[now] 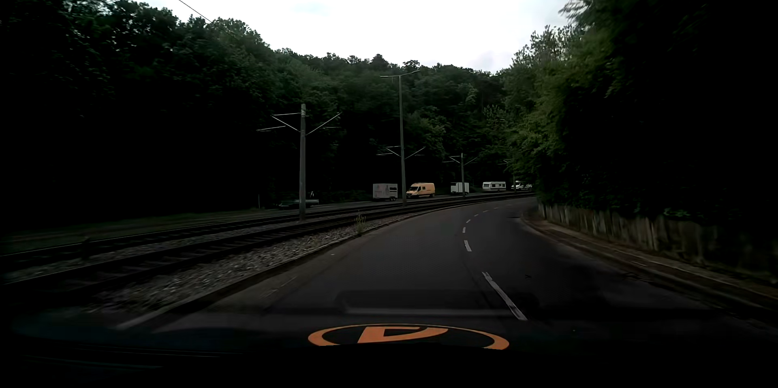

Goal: Follow the waypoints while adhering to traffic rules and regulations

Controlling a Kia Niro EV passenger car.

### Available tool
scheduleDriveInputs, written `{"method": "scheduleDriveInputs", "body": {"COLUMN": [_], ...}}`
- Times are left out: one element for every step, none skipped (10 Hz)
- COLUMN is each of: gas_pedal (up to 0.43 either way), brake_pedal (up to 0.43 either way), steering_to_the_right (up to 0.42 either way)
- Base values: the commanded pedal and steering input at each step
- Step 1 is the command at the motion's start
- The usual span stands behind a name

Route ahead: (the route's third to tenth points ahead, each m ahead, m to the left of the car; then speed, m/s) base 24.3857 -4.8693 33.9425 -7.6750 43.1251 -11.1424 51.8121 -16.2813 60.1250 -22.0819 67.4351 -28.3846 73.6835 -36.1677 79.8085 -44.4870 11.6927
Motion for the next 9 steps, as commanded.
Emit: {"method": "scheduleDriveInputs", "body": {"gas_pedal": [0.098, 0.098, 0.098, 0.098, 0.098, 0.098, 0.098, 0.098, 0.098], "brake_pedal": [0.0, 0.0, 0.0, 0.0, 0.0, 0.0, 0.0, 0.0, 0.0], "steering_to_the_right": [0.038, 0.038, 0.04, 0.041, 0.044, 0.045, 0.045, 0.045, 0.048]}}
